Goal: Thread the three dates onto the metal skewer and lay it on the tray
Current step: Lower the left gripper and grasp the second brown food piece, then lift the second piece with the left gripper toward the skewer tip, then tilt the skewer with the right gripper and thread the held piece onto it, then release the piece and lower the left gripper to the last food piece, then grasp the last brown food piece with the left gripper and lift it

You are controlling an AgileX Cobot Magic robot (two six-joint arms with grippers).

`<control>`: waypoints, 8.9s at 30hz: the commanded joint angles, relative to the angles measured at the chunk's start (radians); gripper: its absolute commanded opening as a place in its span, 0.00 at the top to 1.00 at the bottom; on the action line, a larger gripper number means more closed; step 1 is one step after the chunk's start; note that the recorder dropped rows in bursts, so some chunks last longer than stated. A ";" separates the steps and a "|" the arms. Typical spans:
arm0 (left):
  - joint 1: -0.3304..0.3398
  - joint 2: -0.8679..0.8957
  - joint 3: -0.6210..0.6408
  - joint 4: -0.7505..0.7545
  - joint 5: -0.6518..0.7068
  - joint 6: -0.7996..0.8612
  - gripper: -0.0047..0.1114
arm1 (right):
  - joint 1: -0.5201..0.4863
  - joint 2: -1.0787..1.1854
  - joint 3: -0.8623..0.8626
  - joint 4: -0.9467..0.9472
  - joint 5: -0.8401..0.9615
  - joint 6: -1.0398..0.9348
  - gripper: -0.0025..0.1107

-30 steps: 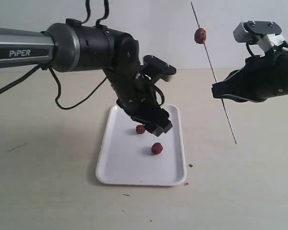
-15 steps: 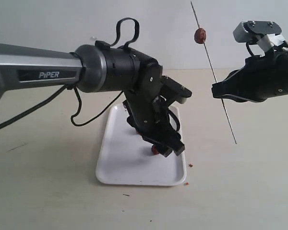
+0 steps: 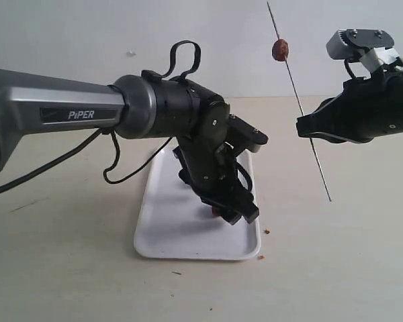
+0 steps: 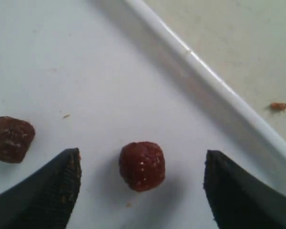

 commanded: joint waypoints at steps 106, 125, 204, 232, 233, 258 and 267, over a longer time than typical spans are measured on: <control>0.399 -0.160 -0.007 -1.353 -0.198 0.427 0.73 | 0.002 0.275 -0.023 0.267 0.466 -0.243 0.98; 0.387 -0.160 -0.007 -1.330 -0.141 0.471 0.73 | 0.002 0.277 -0.024 0.301 0.403 -0.245 0.98; 0.064 0.008 -0.007 0.183 -0.125 0.051 0.37 | 0.000 0.165 -0.040 0.088 0.091 -0.085 0.98; 0.068 0.051 -0.007 0.193 -0.091 0.040 0.52 | 0.000 0.165 -0.040 0.088 0.096 -0.085 0.98; 0.068 0.051 -0.007 0.193 -0.087 0.038 0.52 | 0.000 0.165 -0.040 0.088 0.096 -0.085 0.98; 0.068 0.051 -0.007 0.191 -0.072 -0.006 0.70 | 0.000 0.165 -0.040 0.088 0.096 -0.085 0.98; 0.107 -0.041 -0.007 0.187 -0.170 -0.255 0.70 | 0.000 0.165 -0.040 0.088 0.130 -0.085 0.98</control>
